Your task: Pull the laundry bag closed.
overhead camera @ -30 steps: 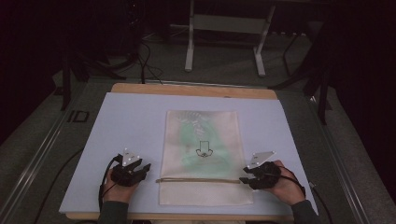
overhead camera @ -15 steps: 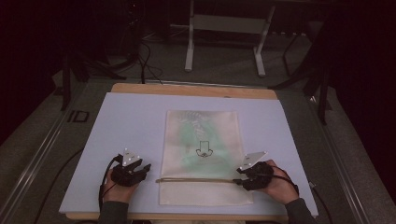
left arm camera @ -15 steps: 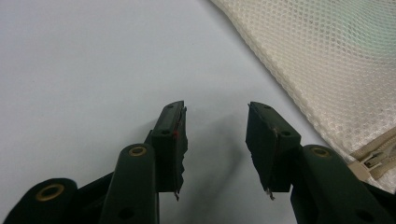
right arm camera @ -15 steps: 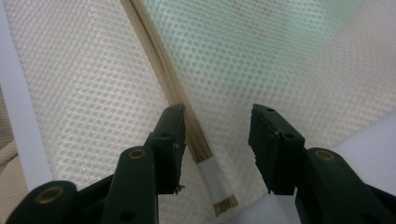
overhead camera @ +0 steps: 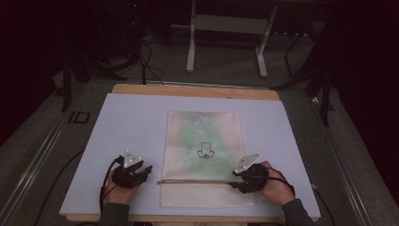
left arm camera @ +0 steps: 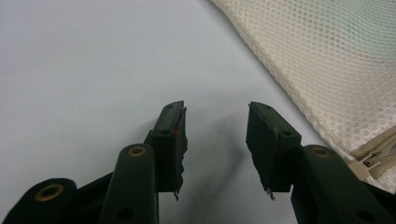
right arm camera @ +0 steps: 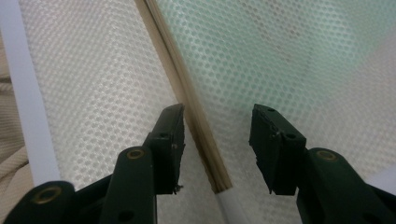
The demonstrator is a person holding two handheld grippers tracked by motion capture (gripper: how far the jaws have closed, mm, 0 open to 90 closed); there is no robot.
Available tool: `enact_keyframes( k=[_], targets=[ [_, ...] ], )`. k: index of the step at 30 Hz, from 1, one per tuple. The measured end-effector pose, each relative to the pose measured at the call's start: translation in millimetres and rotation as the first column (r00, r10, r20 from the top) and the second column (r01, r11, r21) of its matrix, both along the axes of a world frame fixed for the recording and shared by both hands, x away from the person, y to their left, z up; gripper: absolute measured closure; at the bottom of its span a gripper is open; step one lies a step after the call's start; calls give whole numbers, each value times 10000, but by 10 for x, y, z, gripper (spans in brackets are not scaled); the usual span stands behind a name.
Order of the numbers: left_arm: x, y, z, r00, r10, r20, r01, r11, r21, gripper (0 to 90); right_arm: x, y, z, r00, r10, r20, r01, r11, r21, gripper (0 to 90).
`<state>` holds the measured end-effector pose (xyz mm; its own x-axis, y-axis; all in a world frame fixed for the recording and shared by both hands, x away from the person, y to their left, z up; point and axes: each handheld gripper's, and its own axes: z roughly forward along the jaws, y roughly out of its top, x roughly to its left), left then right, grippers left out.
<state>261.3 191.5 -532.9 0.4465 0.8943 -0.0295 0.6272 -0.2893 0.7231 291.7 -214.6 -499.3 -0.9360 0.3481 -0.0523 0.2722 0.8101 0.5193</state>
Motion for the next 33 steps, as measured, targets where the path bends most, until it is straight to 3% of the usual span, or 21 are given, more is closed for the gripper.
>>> enact_keyframes(
  k=[33],
  targets=[
    [-4, -18, 6, 9998, -193, 66, 192, 9998, 11, 563, 13, 401, 55, 9961, 883, 71, -883, 9961, 34, 543]
  ],
)
